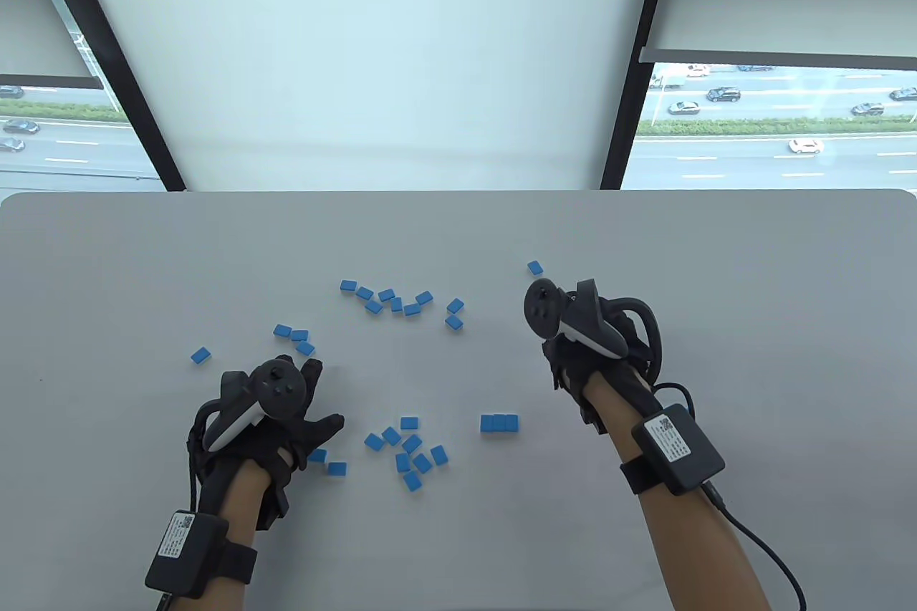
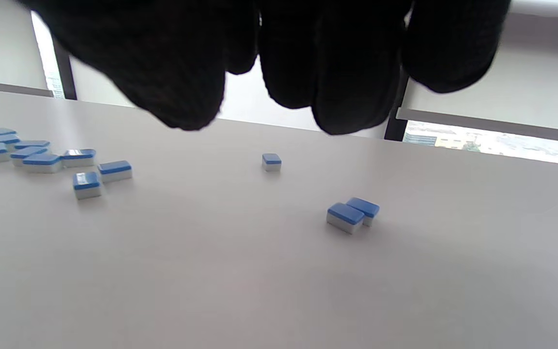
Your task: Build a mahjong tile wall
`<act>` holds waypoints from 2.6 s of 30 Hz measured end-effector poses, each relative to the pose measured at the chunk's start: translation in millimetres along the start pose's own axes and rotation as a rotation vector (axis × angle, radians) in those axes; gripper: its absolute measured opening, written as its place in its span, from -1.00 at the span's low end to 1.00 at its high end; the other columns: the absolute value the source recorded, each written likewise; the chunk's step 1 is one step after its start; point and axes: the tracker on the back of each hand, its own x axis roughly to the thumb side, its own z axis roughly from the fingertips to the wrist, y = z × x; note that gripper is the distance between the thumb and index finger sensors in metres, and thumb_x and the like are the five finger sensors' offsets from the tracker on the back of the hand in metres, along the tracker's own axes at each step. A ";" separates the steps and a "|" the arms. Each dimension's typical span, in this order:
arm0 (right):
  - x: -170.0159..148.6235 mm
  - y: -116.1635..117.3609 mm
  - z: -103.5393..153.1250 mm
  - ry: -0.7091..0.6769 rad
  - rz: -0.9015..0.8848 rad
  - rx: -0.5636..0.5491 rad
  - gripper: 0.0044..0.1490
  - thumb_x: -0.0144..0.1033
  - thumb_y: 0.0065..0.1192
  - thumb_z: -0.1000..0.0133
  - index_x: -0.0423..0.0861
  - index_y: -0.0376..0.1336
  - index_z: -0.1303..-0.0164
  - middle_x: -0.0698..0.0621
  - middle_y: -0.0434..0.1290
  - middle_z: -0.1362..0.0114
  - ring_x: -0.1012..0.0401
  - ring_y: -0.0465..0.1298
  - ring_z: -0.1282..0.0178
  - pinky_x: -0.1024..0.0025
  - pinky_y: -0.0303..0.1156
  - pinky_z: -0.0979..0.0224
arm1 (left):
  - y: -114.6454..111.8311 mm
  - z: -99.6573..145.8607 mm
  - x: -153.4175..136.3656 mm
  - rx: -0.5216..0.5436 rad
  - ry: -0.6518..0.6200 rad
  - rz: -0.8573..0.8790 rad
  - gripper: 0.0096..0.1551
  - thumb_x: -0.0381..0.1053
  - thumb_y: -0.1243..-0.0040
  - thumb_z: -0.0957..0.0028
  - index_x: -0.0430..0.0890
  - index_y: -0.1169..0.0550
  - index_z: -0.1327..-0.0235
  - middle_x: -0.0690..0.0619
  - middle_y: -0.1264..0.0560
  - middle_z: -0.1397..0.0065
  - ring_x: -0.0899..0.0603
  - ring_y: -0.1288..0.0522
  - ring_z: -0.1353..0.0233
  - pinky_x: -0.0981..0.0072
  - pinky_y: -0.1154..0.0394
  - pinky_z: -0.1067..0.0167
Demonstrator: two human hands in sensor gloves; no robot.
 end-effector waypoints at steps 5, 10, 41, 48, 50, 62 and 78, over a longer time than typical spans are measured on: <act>-16.5 33.6 -35.2 0.077 0.117 0.102 -0.12 -0.15 0.51 0.11 0.31 0.10 -0.38 0.08 0.26 -0.49 0.04 0.54 -0.14 0.01 0.43 -0.32 | 0.2 0.1 0.0 0.004 -0.003 -0.001 0.11 0.54 -0.07 0.16 0.18 -0.02 -0.63 -0.08 0.09 -0.73 -0.44 0.10 -0.65 -0.58 0.12 -0.38; -21.3 55.1 -52.7 0.095 0.133 0.155 -0.09 -0.25 0.48 0.07 0.43 0.03 -0.36 0.13 0.26 -0.41 0.10 0.51 -0.08 0.06 0.41 -0.32 | -0.9 -0.6 -1.5 -0.002 0.001 0.004 0.11 0.54 -0.07 0.16 0.17 -0.03 -0.63 -0.08 0.09 -0.73 -0.44 0.10 -0.65 -0.58 0.12 -0.38; -24.2 70.2 -74.7 0.087 0.241 0.139 -0.27 -0.16 0.40 0.10 0.07 0.19 -0.30 0.12 0.45 -0.10 0.14 0.56 0.23 0.08 0.50 -0.09 | 1.3 0.0 -4.6 -0.007 0.022 0.013 0.11 0.54 -0.07 0.16 0.17 -0.03 -0.63 -0.09 0.10 -0.73 -0.44 0.10 -0.65 -0.59 0.12 -0.37; -10.5 32.3 -37.7 -0.014 0.137 0.023 -0.24 -0.13 0.36 0.09 -0.07 0.18 -0.30 0.05 0.47 -0.16 0.09 0.64 0.14 0.04 0.55 -0.11 | 2.4 -0.6 -4.0 -0.003 0.016 0.015 0.10 0.54 -0.07 0.16 0.17 -0.03 -0.63 -0.09 0.09 -0.73 -0.44 0.10 -0.65 -0.59 0.12 -0.37; -5.0 22.4 -19.9 -0.049 0.082 -0.005 -0.24 -0.13 0.37 0.09 -0.10 0.18 -0.29 0.03 0.47 -0.16 0.08 0.64 0.15 0.03 0.55 -0.10 | 2.5 -0.4 -3.7 -0.002 0.015 0.012 0.11 0.54 -0.07 0.16 0.18 -0.03 -0.63 -0.09 0.09 -0.73 -0.44 0.10 -0.65 -0.59 0.12 -0.37; 25.6 22.1 76.8 -0.150 0.011 -0.185 -0.23 -0.13 0.37 0.09 -0.11 0.19 -0.30 0.02 0.47 -0.15 0.07 0.64 0.16 0.02 0.55 -0.07 | 2.7 1.5 -2.8 0.005 0.010 0.021 0.11 0.54 -0.07 0.16 0.18 -0.02 -0.63 -0.09 0.09 -0.73 -0.44 0.10 -0.65 -0.59 0.12 -0.37; 55.9 89.9 71.9 -0.243 0.137 0.054 -0.26 -0.16 0.41 0.10 -0.11 0.25 -0.27 0.00 0.51 -0.16 0.03 0.68 0.08 0.01 0.57 -0.09 | -5.2 -0.3 -1.4 -0.029 0.017 0.018 0.10 0.54 -0.07 0.16 0.17 -0.03 -0.63 -0.09 0.09 -0.72 -0.44 0.10 -0.65 -0.59 0.12 -0.37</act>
